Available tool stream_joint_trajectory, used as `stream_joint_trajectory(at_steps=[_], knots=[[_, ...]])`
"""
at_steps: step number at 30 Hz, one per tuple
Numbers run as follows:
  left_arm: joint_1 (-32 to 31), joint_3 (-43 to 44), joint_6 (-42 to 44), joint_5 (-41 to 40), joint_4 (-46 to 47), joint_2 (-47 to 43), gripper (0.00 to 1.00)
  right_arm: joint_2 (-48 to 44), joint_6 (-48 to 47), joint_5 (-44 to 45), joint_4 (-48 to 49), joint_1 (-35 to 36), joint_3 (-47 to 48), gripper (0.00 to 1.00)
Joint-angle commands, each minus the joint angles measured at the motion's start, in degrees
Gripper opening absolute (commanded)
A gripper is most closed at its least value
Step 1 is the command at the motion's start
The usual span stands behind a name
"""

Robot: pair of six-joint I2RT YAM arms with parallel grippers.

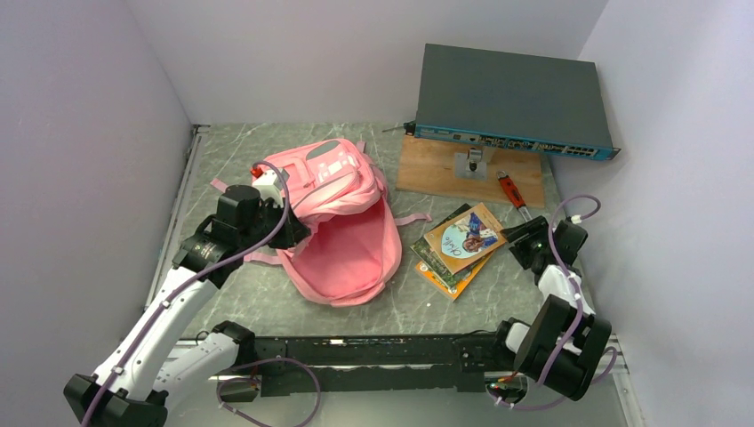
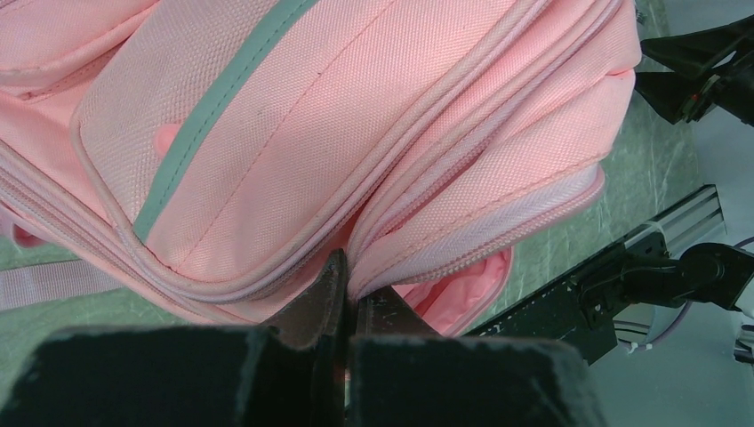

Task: Pack the student bag
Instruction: Pick up the book from the center of the board.

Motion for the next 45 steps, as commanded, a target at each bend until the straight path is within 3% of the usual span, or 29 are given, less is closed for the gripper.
stream_joint_trajectory(at_steps=[1,6,13,19,27,28,31,35,39,45], knots=[[0.63,1.53,-2.46,1.11,2.39,-1.50,0.00,0.32,-1.41,-0.30,4.24,-0.21,-0.78,0.57],[0.63,2.07,-2.71,1.93,3.05,-0.85,0.00,1.96,-2.28,-0.37,6.11,-0.24,-1.38,0.53],[0.63,2.34,-2.64,2.26,3.32,-0.11,0.00,6.07,-2.48,-1.52,8.87,-0.26,-1.45,0.36],[0.63,2.54,-2.30,1.97,3.42,0.10,0.00,4.09,-2.05,-0.55,6.18,-0.25,-1.80,0.00],[0.69,2.68,-2.10,2.46,3.60,0.31,0.00,-6.23,-3.56,5.18,-3.05,-0.27,-2.17,0.00],[0.65,2.74,-2.02,2.78,3.54,0.41,0.00,-6.43,-3.61,4.93,-2.40,-0.26,-2.52,0.03],[0.65,2.37,-2.01,2.92,4.16,0.26,0.00,-4.69,-2.86,3.18,-0.07,-0.26,-3.67,0.29],[0.71,2.93,-2.10,3.46,3.74,0.66,0.00,-1.07,-0.53,-0.87,3.89,-0.64,-4.10,0.46],[0.67,2.80,-1.93,3.05,3.85,0.05,0.00,0.43,2.95,-6.06,9.57,-0.72,-6.74,0.56],[0.68,2.98,-1.67,2.77,3.20,-0.42,0.00,0.82,5.68,-9.85,15.60,-0.76,-9.75,0.57]])
